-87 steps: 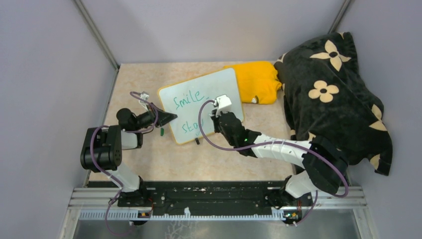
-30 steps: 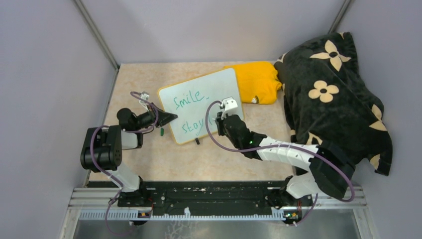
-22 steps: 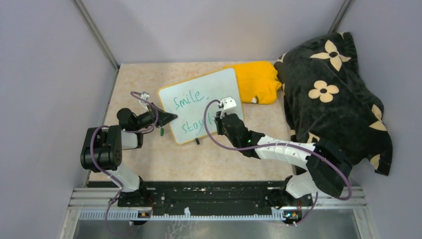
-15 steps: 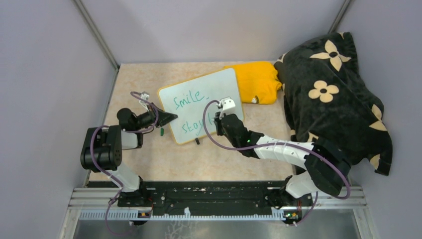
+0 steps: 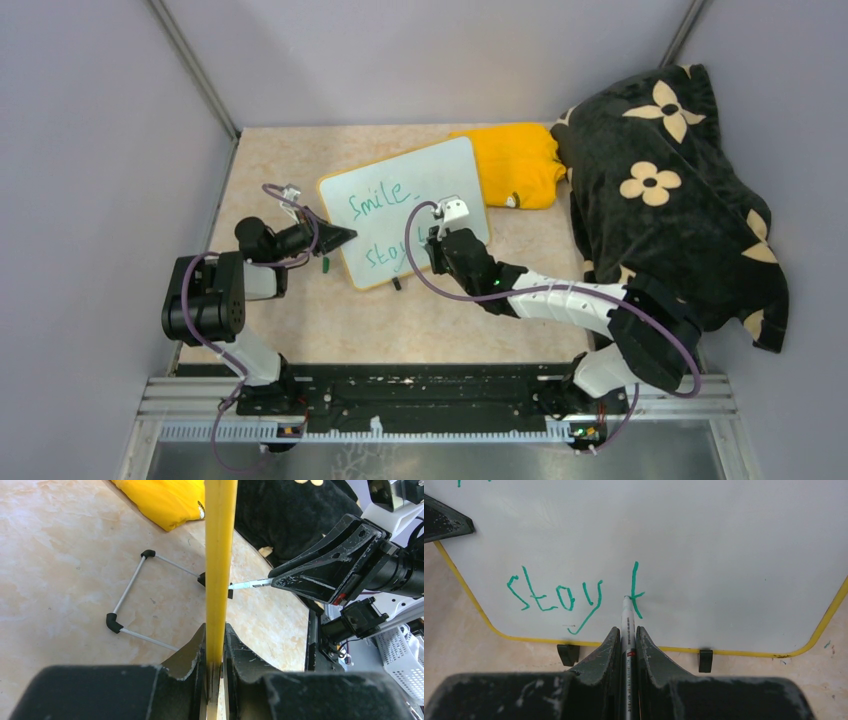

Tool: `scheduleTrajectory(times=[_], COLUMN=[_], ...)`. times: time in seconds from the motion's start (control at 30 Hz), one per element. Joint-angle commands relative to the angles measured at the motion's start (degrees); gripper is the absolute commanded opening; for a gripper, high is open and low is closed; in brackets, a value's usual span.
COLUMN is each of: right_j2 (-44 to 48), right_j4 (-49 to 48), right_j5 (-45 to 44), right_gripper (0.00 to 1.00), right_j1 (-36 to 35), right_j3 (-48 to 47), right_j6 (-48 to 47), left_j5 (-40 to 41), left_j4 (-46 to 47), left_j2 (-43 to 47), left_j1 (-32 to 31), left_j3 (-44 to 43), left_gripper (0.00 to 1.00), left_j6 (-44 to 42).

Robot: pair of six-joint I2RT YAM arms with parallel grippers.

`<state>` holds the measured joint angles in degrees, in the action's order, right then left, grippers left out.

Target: Write a sentence on the whiteboard

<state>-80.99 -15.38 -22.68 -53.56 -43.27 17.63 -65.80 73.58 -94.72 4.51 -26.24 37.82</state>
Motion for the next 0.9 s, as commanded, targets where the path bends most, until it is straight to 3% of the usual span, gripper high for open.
scheduleTrajectory(times=[0.0, 0.87], right_j2=[-0.18, 7.17], right_j4=[-0.13, 0.23], right_j5=[-1.71, -1.34], right_gripper=[0.00, 0.00], right_j1=[-0.21, 2.51], right_j3=[-2.44, 2.27], right_j6=[1.04, 1.90], left_j5=[-1.00, -1.10], left_j4=[-0.02, -0.26], left_j2=[0.41, 0.50], left_j1=[-0.65, -0.73], left_j3=[-1.09, -1.09], left_gripper=[0.20, 0.20], left_j6=[-1.00, -1.14])
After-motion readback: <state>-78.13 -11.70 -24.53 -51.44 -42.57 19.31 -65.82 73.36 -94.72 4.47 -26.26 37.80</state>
